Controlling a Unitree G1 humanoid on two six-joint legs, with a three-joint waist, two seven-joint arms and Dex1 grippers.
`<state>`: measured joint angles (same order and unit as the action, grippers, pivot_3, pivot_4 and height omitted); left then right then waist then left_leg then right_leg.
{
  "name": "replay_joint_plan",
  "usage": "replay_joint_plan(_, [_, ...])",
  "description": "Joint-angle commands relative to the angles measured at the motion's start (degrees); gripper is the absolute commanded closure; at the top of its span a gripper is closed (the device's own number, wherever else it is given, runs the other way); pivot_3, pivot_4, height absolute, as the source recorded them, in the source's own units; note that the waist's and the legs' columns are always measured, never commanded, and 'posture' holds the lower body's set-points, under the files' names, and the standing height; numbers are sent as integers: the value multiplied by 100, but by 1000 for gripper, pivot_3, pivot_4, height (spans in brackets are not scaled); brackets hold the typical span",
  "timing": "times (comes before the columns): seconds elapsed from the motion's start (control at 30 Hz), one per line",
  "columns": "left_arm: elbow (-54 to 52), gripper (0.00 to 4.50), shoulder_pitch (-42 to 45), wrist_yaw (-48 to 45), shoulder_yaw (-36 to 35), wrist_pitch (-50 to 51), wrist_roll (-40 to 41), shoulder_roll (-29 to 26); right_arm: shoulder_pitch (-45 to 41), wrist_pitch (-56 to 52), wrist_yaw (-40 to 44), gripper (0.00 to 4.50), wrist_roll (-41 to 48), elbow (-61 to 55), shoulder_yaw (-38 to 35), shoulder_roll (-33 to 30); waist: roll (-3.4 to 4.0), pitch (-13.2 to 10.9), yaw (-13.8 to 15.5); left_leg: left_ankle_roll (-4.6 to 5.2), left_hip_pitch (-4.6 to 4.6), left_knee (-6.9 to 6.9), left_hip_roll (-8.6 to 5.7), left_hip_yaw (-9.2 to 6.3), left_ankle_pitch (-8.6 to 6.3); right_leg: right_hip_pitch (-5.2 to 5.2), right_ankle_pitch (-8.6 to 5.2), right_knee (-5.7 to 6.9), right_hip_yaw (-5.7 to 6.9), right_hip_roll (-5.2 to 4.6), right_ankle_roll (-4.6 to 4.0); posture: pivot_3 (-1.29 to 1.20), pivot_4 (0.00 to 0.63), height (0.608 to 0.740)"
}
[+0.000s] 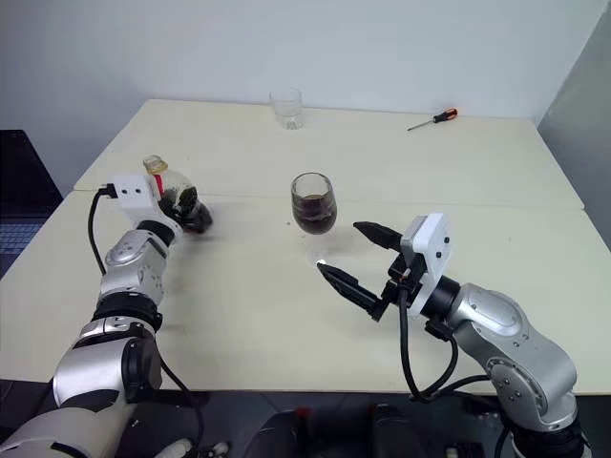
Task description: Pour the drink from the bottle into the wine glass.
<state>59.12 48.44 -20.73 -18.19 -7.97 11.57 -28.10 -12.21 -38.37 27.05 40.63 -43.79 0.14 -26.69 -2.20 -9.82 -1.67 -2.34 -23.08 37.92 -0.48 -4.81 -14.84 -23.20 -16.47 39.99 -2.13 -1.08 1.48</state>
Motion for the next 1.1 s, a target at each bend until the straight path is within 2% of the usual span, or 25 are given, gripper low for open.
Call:
replay_joint_plan(0.03, [-53,2974,222,-14,-11,-146,-18,-176,-33,184,22,0,32,-138,-92,-16,0,0,-1,0,0,0,0,0,0,0,0,0,0,0,0,0,150,740])
replay_joint_plan(0.07, [-41,2974,226,-11,-5,-157,-27,-184,-31,200,34,0,23,-121,-95,-26,0,0,-1,0,0,0,0,0,0,0,0,0,-1,0,0,0,150,740])
replay_joint_plan(0.13, [-21,2326,237,-5,0,-171,-30,-198,-24,217,50,0,20,-105,-109,-40,0,0,1,0,0,0,0,-1,0,0,0,0,0,0,0,0,150,740])
replay_joint_plan(0.17, [-8,2147,247,3,-1,-184,-32,-206,-34,219,55,0,20,-93,-117,-46,0,0,2,0,0,0,0,-1,0,0,0,0,0,0,0,0,150,740])
replay_joint_plan(0.33, [27,502,277,-6,-5,-212,-28,-210,-104,206,52,0,31,-52,-139,-63,0,0,1,0,0,0,0,0,0,0,0,0,-1,0,0,0,150,740])
replay_joint_plan(0.4, [35,32,283,-18,-9,-217,-22,-209,-132,192,51,0,39,-38,-144,-75,0,0,2,0,0,0,0,-1,0,0,0,0,0,0,0,0,150,740])
replay_joint_plan(0.8, [-86,32,161,-140,-32,-124,27,-264,-301,133,41,0,96,64,-167,-120,0,0,1,0,0,0,0,0,0,0,0,0,-1,0,0,0,150,740])
replay_joint_plan(1.1, [-1003,32,-377,-536,-99,484,284,-386,-281,118,41,0,166,74,-202,-167,0,0,-3,0,2,-3,2,-4,0,0,0,-1,-4,-1,0,0,150,740])
